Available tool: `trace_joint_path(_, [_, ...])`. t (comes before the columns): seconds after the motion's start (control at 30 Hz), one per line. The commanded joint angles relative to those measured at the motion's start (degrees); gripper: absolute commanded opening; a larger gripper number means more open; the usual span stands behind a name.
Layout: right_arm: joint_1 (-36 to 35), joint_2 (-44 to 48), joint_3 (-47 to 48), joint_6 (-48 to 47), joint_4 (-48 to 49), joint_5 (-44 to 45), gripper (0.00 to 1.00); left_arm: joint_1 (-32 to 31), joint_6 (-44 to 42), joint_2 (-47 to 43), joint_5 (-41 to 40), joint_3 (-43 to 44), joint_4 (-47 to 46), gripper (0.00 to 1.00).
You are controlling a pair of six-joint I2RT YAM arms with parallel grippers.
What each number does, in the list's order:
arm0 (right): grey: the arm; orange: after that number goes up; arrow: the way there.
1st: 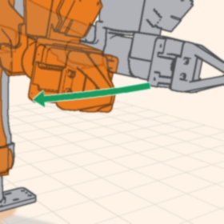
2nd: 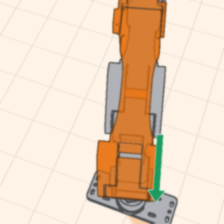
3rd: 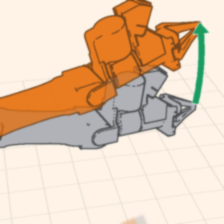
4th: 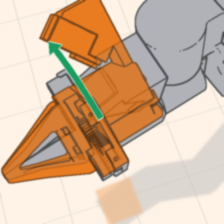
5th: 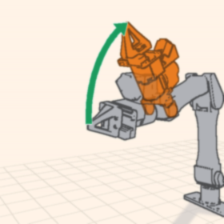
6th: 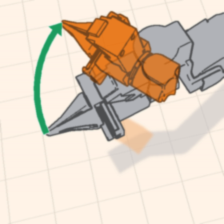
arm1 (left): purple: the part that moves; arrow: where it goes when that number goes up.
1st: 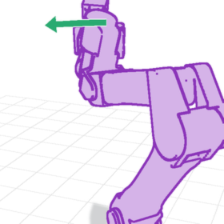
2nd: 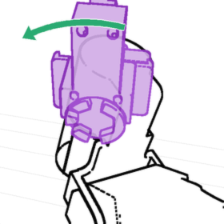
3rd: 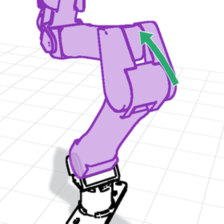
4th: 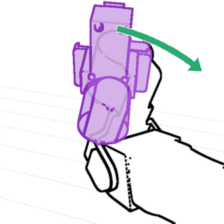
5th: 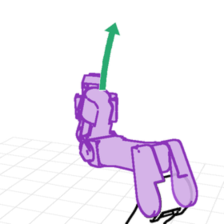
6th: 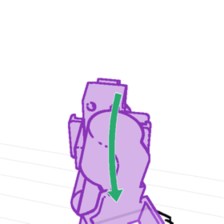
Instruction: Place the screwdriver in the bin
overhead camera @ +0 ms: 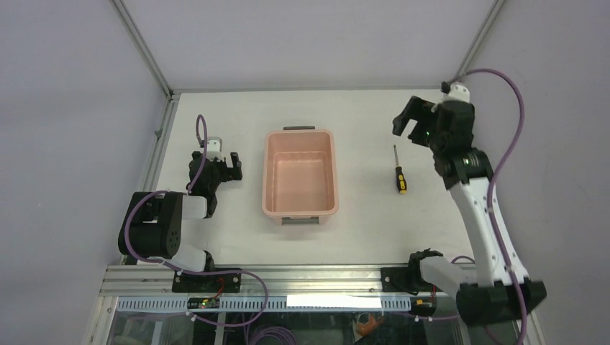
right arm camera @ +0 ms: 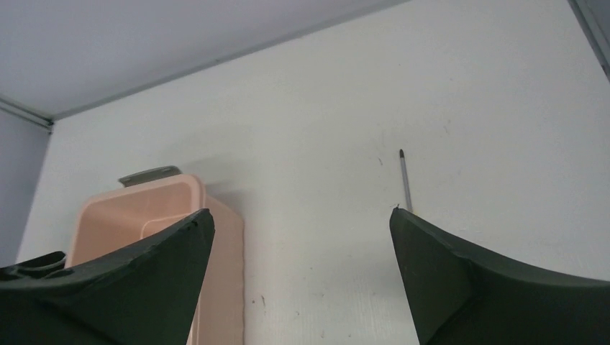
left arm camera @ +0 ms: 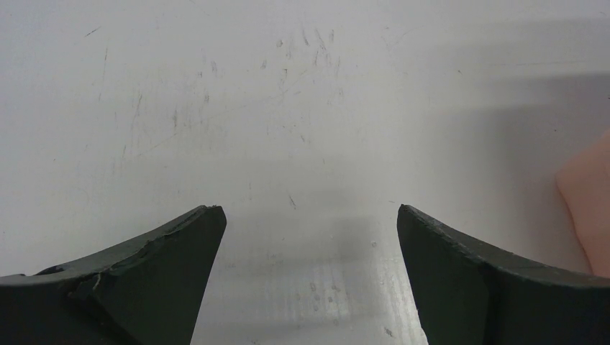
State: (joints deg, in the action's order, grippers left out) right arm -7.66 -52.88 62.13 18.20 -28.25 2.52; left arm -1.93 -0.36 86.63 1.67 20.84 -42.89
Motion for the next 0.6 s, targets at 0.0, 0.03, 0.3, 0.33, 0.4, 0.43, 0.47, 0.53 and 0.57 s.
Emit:
trace_joint_path(0.0, [0.4,-20.0,12.7,-4.6,-24.6,5.5,0.96,-0.6,0.9,-0.2,0.6,1.0,-3.6,0.99])
trace_joint_path(0.03, [0.6,-24.5,15.7,-5.4,-27.3,4.9,0.96,-0.5,0.9,-0.3,0.5,1.0,-3.6,0.99])
trace_joint_path(0.3, [3.5,-50.7,24.5,-8.9,-33.5,7.1,0.87,-0.6,0.9,-0.3,0.6,1.0,-3.6,0.99])
trace_joint_path(0.33, [4.1,-52.8,24.3,-9.2,-32.9,6.7,0.84,-0.6,0.9,-0.2,0.6,1.0,-3.6,0.99])
trace_joint_path(0.4, [5.1,-56.4,23.6,-9.4,-31.3,5.7,0.79,-0.6,0.9,-0.2,0.5,1.0,-3.6,0.99])
trace_joint_path(0.43, [5.4,-57.7,23.0,-9.5,-30.3,5.2,0.77,-0.5,0.9,-0.3,0.5,1.0,-3.6,0.99])
trace_joint_path(0.47, [5.4,-58.9,22.2,-9.7,-29.4,4.7,0.74,-0.6,0.9,-0.3,0.5,1.0,-3.6,0.99])
trace_joint_path(0.53, [5.6,-60.6,20.6,-9.9,-27.7,4.2,0.64,-0.6,0.9,-0.3,0.6,1.0,-3.6,0.99])
trace_joint_path(0.57, [5.6,-61.3,20.0,-9.9,-27.0,4.0,0.57,-0.6,0.9,-0.2,0.6,1.0,-3.6,0.99])
